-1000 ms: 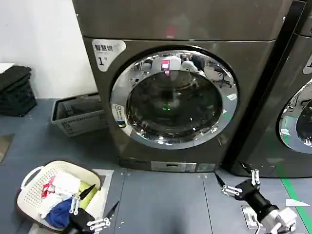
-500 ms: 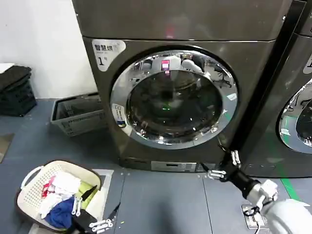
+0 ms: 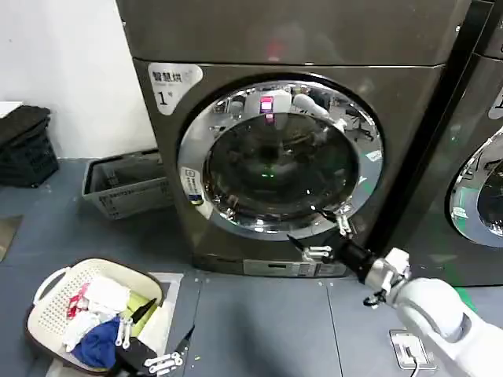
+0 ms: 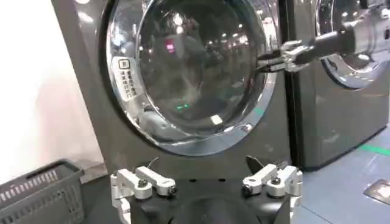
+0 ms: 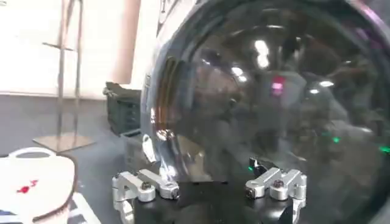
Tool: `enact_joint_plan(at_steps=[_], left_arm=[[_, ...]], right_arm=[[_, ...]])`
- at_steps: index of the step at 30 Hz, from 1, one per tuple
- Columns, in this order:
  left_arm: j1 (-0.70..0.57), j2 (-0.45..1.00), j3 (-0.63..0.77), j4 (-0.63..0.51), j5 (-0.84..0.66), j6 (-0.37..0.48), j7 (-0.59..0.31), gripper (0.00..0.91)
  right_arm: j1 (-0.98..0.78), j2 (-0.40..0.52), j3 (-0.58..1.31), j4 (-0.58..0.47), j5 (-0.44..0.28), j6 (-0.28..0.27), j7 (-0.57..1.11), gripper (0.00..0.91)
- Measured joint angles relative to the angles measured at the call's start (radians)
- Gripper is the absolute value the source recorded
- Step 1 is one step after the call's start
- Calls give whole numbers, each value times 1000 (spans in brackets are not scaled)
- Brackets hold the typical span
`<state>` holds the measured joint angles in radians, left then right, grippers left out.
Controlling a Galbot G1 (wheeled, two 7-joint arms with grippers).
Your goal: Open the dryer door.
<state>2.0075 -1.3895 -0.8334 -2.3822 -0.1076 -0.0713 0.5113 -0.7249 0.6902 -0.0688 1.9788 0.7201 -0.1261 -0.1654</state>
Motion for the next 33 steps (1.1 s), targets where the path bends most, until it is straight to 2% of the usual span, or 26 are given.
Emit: enact_joint_plan(at_steps=[14, 33], left_arm=[[2, -21, 1, -10, 9, -1, 3, 907], [10, -28, 0, -19, 14, -4, 3, 907]], right_arm=[[302, 94, -255, -132, 54, -8, -13, 907], [484, 225, -407, -295, 87, -5, -46, 907]])
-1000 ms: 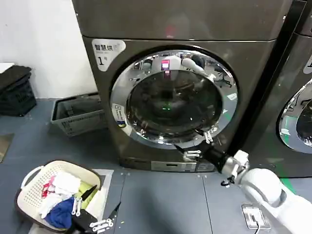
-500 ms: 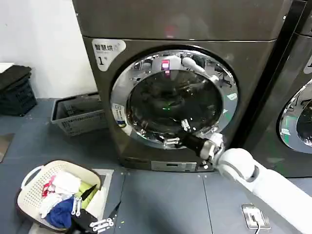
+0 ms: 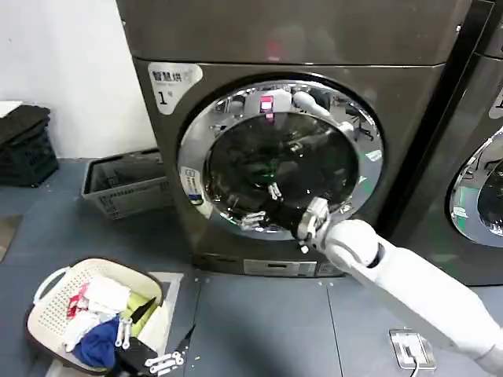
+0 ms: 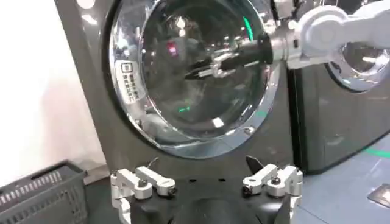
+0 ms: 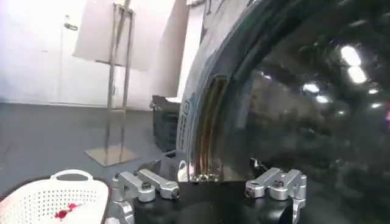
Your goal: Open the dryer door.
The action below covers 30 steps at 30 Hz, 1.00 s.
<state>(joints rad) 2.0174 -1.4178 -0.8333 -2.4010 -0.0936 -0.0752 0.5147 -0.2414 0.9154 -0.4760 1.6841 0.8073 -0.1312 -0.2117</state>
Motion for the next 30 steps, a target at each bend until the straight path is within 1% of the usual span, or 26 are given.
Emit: enact_joint_plan(at_steps=[30], left_arm=[[0, -10, 2, 1, 4, -2, 0, 907]], right_arm=[[90, 151, -73, -131, 3, 4, -36, 907]])
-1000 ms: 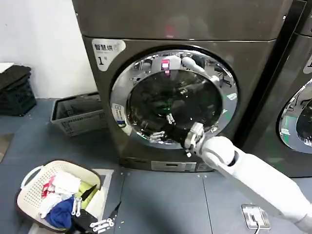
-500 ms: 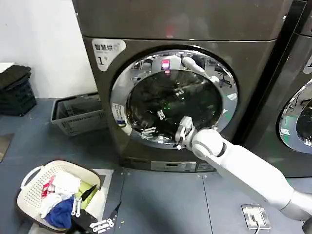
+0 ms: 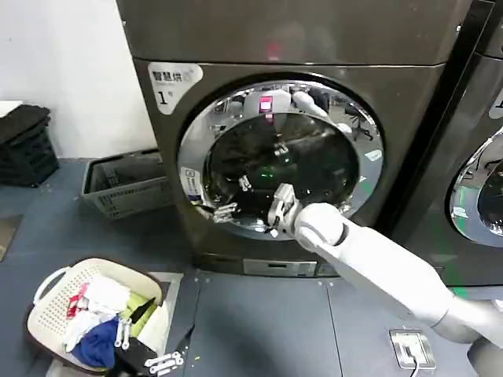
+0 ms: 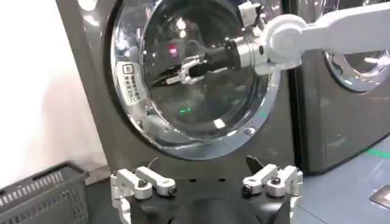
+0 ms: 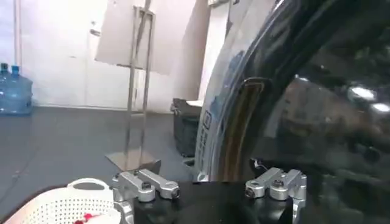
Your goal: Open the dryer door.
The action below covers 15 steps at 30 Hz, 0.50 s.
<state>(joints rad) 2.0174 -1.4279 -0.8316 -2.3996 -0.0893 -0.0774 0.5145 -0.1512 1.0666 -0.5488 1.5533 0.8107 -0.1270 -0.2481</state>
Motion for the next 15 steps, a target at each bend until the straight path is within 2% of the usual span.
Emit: enact_joint_plan(at_steps=[15], left_arm=[[-4, 2, -4, 4, -4, -1, 0, 907]], right_arm=[[18, 46, -19, -31, -1, 0, -21, 907]])
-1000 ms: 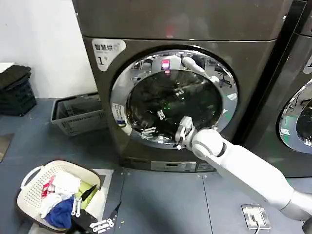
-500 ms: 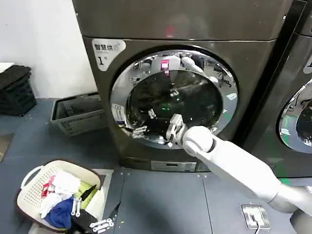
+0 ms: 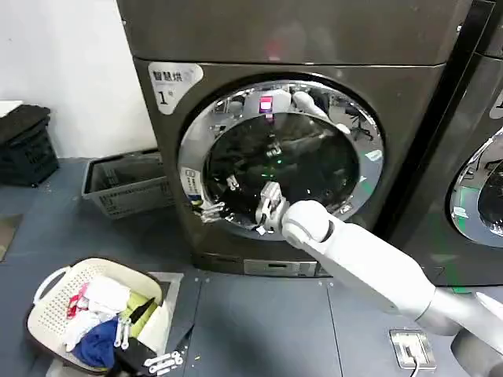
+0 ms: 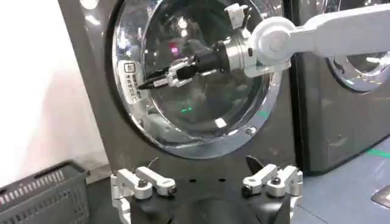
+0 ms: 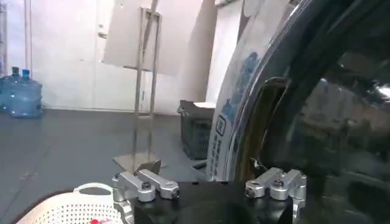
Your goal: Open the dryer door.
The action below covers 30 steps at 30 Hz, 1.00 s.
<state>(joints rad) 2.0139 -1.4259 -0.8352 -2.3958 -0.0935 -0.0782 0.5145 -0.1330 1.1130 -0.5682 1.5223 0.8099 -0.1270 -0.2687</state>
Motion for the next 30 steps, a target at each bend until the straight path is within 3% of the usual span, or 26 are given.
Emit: enact_joint_plan(at_steps=[14, 30], left_arm=[[0, 0, -8, 1, -1, 2, -2, 907], [-29, 17, -39, 31, -69, 13, 0, 907]], right_arm=[[8, 8, -8, -7, 0, 3, -33, 907], [-12, -48, -12, 54, 30, 15, -128, 907]])
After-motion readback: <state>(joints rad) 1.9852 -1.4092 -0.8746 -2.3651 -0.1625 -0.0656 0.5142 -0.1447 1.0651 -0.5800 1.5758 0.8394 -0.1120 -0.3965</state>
